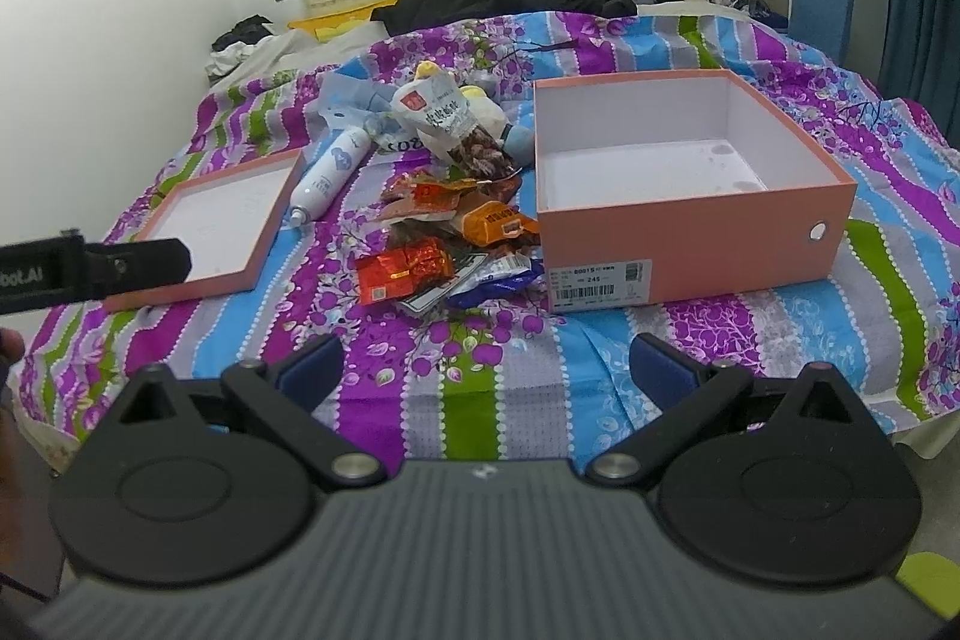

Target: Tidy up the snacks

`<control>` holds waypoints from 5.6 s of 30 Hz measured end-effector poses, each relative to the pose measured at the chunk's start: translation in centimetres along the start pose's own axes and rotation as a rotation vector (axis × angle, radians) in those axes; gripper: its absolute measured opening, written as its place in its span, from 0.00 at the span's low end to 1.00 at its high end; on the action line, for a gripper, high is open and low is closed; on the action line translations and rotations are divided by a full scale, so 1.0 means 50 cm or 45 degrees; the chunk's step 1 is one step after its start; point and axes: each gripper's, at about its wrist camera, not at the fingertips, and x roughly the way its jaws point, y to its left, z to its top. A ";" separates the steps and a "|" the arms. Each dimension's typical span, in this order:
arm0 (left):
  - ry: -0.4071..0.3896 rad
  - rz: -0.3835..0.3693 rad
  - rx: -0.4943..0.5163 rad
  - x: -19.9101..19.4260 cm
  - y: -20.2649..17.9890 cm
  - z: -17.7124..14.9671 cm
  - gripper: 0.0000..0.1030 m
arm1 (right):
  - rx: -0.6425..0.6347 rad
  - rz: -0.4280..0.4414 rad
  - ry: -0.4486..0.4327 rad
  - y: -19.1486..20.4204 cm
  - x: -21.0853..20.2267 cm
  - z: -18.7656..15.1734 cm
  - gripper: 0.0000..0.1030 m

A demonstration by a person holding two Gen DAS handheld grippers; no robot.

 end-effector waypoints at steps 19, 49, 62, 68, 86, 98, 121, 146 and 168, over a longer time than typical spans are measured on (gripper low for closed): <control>0.038 -0.019 0.018 0.048 0.018 0.007 0.99 | 0.036 -0.030 0.020 -0.015 0.043 -0.013 1.00; 0.240 -0.233 -0.100 0.462 0.095 0.041 0.88 | 0.475 0.081 0.140 -0.087 0.388 -0.019 0.48; 0.359 -0.291 -0.164 0.637 0.087 0.038 0.67 | 0.765 0.113 0.098 -0.103 0.474 -0.019 0.42; 0.384 -0.272 -0.123 0.674 0.074 0.041 0.67 | 0.832 0.105 0.090 -0.108 0.499 -0.017 0.42; 0.360 -0.203 -0.064 0.660 0.069 0.031 0.42 | 0.850 0.184 0.124 -0.103 0.502 -0.014 0.17; 0.325 -0.198 -0.017 0.525 0.082 0.007 0.41 | 0.759 0.177 0.147 -0.089 0.394 -0.049 0.10; 0.401 -0.094 0.025 0.473 0.098 -0.076 0.65 | 0.136 -0.035 0.076 -0.059 0.284 -0.053 0.78; 0.459 -0.093 0.078 0.536 0.073 -0.086 0.60 | -0.406 0.057 0.250 0.010 0.442 -0.058 0.86; 0.399 0.045 0.111 0.484 0.051 -0.036 0.38 | -0.329 0.092 0.221 -0.005 0.395 -0.044 0.52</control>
